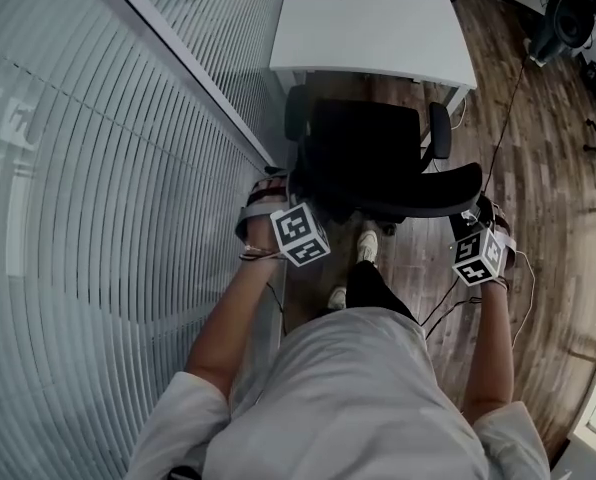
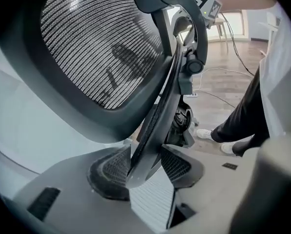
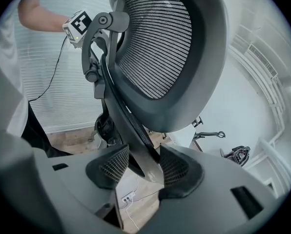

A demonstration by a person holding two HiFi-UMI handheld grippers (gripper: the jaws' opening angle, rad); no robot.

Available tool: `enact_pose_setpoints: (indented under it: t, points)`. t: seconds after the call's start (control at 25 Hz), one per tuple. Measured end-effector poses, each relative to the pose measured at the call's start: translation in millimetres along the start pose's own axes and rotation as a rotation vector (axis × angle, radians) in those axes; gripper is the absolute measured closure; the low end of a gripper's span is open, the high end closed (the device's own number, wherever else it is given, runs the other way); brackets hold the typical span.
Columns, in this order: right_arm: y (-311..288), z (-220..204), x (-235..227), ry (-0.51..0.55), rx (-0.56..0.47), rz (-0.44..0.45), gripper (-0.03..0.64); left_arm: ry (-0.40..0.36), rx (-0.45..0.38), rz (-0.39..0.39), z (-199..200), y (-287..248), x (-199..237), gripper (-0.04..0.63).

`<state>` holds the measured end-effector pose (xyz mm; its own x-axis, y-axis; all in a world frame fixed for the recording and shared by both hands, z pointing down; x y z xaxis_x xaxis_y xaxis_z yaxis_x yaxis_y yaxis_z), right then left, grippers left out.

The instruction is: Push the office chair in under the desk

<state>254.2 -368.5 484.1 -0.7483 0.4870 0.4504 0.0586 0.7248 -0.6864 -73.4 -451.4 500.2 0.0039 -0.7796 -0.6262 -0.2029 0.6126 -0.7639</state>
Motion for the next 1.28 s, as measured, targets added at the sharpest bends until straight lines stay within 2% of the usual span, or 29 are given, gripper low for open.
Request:
enact_pose_setpoints:
  t: [0.52, 0.8, 1.28]
  points:
    - [-31.2, -10.2, -15.3, 0.005, -0.014, 0.002, 0.408, 0.018, 0.005, 0.001, 8.8, -34.2, 3.0, 0.391]
    - [-63.6, 16.2, -54.7, 0.005, -0.012, 0.011, 0.408, 0.026, 0.007, -0.006, 14.3, -59.4, 54.5, 0.391]
    - [-108.2, 33.5, -92.9, 0.019, -0.025, 0.028, 0.408, 0.051, 0.036, -0.019, 19.4, -102.1, 94.3, 0.391]
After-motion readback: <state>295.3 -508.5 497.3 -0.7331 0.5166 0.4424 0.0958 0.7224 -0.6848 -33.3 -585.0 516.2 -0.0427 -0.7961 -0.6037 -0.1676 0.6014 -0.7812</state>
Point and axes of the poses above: the fingertips, and each gripper's own axes: y backward along the fingers, x to its left, z out of its top, the point moved 9 cm from there along y, backward along the fingers, and after that the axes turned 10 degrees about -y, right-handed, at the moved point
